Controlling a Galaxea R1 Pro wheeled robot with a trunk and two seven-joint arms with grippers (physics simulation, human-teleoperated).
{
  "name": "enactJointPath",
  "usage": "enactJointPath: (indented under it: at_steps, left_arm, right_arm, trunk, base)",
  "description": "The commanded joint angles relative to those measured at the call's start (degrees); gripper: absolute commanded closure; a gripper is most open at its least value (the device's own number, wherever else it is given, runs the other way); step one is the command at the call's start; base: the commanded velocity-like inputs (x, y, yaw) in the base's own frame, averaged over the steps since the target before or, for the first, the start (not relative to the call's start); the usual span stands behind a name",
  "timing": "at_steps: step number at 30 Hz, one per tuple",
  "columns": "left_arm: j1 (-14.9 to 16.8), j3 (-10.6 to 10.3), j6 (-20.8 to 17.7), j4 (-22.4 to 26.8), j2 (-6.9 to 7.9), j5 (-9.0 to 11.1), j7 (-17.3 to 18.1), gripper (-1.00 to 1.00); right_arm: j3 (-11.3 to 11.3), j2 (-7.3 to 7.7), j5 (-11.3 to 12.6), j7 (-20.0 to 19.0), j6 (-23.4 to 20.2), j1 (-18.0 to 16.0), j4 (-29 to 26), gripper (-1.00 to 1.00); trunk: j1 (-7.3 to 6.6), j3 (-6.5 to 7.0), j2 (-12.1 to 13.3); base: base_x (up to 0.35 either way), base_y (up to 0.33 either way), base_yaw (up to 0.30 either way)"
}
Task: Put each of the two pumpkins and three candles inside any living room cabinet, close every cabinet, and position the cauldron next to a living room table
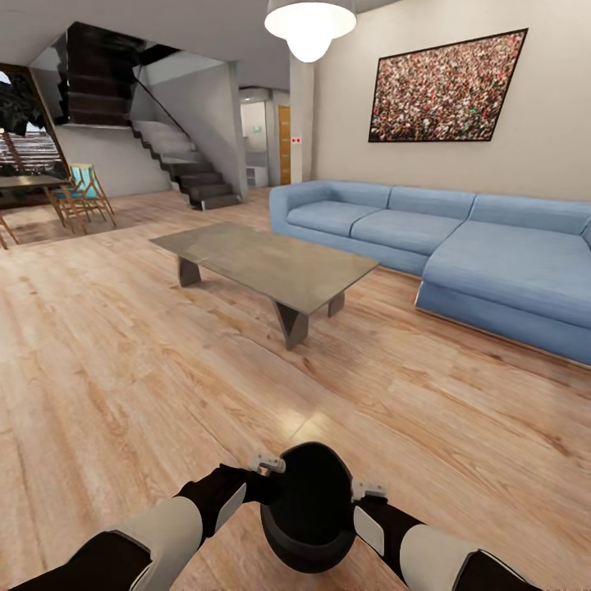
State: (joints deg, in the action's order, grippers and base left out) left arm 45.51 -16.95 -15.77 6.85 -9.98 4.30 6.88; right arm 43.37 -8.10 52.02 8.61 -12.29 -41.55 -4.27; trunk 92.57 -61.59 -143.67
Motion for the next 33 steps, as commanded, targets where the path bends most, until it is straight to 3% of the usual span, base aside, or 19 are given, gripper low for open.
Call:
enactJointPath:
  at_steps: [1,11,33]
  left_arm:
    - [0.0,-0.5,-0.3,0.1,0.03,0.4,0.1,-1.00]
    - [0.0,-0.5,-0.3,0.1,0.04,0.4,0.1,-1.00]
    - [0.0,-0.5,-0.3,0.1,0.05,0.5,0.1,-1.00]
  right_arm:
    - [0.5,0.02,0.4,0.4,-0.3,0.0,-0.1,-1.00]
    - [0.5,0.02,0.4,0.4,-0.3,0.0,-0.1,-1.00]
    - [0.5,0.02,0.4,0.4,-0.2,0.0,-0.1,-1.00]
  trunk:
    - [-0.02,-0.06,0.0]
    - [-0.02,-0.06,0.0]
    - [0.55,-4.93,-0.3]
  base:
    - [0.000,0.000,0.000]
    - [0.000,0.000,0.000]
    - [0.000,0.000,0.000]
